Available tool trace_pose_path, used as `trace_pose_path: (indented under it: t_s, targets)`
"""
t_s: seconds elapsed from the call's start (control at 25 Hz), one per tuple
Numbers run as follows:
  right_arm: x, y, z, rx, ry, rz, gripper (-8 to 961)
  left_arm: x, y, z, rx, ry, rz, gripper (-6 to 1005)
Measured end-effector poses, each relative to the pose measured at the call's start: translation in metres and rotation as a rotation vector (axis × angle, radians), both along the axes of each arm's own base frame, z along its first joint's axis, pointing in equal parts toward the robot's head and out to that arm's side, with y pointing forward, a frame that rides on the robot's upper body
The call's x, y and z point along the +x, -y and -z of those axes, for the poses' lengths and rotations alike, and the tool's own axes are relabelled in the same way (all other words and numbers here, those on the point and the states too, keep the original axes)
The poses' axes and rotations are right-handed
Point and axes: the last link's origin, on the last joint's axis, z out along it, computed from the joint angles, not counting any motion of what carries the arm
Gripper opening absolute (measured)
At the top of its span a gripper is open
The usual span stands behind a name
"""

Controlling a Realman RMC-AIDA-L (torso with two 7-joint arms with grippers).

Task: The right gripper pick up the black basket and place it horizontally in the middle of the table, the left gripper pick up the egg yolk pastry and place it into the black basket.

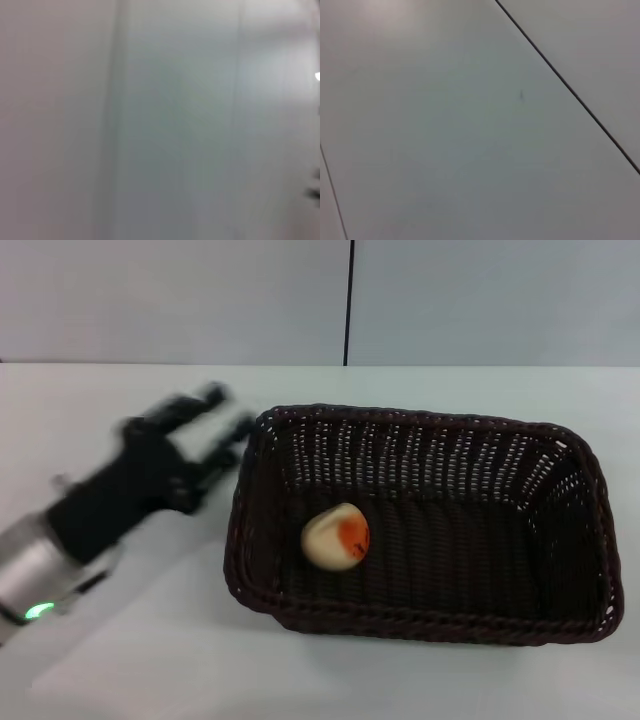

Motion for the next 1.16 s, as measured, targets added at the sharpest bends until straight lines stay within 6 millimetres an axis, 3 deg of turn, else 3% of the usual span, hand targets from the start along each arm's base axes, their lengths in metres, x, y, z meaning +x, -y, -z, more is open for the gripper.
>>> trace_pose_path:
  t_s: [0.12,0.2,0.4,0.56,0.8,1.16]
  targets:
    - [0.002,0.002,0.001,0.024,0.029,0.021,838,-0.016,0.004,-0.012,0.095,0.001,-0.085,432]
    - [0.007,0.006,0.004,0.072,0.062,0.070,838,-0.047,0.020,-0.034,0.356,-0.002,-0.273,502]
    - [0.014,0.011,0.009,0.136,0.093,0.152,838,-0.064,0.036,-0.043,0.565,-0.024,-0.428,684]
    - [0.017,0.012,0.014,0.173,0.136,0.206,838,-0.069,0.042,-0.043,0.613,-0.041,-0.476,846]
    - [0.014,0.010,0.018,0.171,0.173,0.197,838,-0.069,0.042,-0.033,0.572,-0.033,-0.511,846]
    - [0.011,0.015,0.020,0.188,0.190,0.182,838,-0.074,0.047,-0.034,0.569,-0.044,-0.528,846]
